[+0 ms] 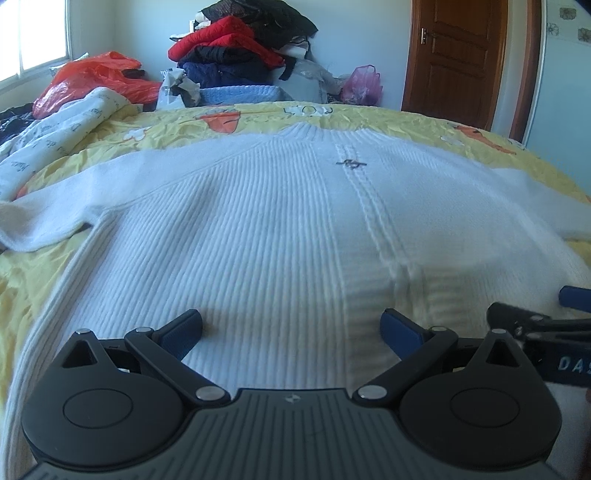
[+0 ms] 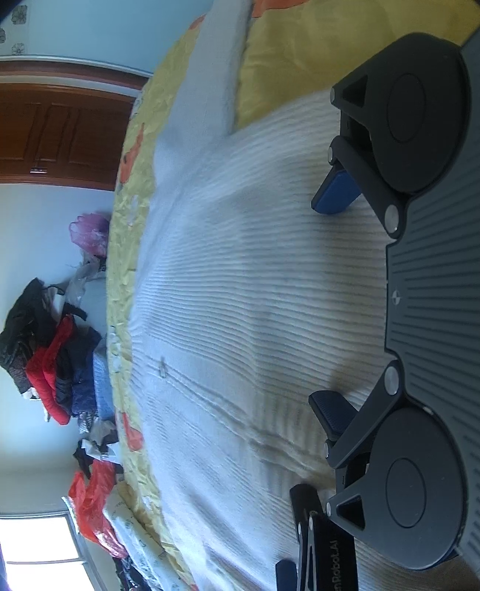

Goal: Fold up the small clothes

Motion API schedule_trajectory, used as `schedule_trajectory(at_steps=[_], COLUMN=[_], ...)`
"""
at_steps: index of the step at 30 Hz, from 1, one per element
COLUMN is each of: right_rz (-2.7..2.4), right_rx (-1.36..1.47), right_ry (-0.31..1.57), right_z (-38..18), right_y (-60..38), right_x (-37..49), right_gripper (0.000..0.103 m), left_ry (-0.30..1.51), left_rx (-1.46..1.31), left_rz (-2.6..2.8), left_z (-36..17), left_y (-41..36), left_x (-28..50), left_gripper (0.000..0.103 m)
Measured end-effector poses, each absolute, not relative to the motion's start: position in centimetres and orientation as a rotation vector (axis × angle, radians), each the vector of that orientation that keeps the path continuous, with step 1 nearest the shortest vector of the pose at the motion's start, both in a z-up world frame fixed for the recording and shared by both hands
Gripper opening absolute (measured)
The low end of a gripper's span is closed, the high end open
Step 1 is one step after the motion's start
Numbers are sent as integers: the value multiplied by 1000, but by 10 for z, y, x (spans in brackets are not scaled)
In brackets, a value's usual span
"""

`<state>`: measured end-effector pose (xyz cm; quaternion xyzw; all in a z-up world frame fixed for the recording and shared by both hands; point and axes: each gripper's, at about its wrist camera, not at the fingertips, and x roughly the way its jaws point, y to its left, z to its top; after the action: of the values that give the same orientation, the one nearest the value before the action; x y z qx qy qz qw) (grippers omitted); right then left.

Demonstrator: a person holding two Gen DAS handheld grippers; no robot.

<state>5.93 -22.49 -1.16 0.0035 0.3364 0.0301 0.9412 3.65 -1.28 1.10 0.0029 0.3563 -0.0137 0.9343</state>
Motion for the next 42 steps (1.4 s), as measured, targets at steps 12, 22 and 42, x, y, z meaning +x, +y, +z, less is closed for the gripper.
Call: schedule_trajectory(at_steps=[12, 22, 42], right_rz=[-58, -357, -502], right_rx=[-31, 576, 1080], right_ry=[584, 479, 379], right_z=[8, 19, -64], right_y=[-320, -547, -662], right_x=[106, 120, 120], right_gripper=[103, 93, 24], left_ry=[724, 724, 725], left_rx=[25, 26, 25], left_rz=[-38, -36, -37], left_z=[0, 0, 0], left_y=[-22, -20, -20], left_x=[57, 56, 56], left_gripper=[103, 103, 103])
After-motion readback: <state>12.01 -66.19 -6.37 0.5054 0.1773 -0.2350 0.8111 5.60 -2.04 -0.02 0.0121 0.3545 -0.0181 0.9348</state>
